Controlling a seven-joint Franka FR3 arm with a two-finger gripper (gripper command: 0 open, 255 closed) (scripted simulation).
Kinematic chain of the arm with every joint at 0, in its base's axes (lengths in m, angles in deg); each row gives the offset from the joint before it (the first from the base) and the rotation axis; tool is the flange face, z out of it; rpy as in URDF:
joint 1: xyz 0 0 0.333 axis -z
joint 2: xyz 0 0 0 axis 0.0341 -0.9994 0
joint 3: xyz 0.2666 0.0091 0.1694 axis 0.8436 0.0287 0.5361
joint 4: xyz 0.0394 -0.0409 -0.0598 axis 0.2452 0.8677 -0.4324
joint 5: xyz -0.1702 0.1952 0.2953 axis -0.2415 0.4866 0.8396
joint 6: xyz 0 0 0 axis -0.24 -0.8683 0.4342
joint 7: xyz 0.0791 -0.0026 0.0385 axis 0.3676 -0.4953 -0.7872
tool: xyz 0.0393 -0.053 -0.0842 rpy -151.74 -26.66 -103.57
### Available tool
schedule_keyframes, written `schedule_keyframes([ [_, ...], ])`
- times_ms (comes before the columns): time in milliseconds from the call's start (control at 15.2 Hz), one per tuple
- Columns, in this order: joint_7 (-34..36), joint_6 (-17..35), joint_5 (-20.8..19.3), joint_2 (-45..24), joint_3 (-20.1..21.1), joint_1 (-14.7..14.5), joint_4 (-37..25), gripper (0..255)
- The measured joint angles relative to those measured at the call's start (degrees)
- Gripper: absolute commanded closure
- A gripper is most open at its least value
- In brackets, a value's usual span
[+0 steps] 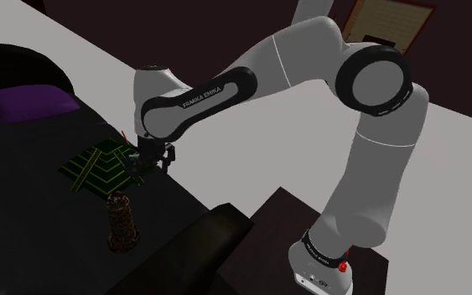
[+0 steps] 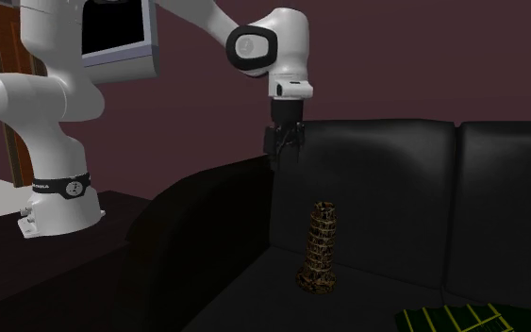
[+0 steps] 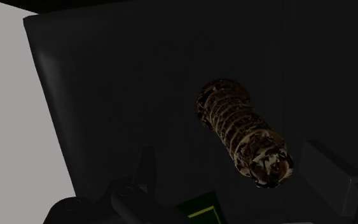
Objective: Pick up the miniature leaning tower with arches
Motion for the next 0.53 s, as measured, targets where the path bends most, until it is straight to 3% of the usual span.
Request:
schedule_keyframes([
  [528,5.63,0.10,-5.97,-18.06,-1.49,-5.67,-17.57,0],
])
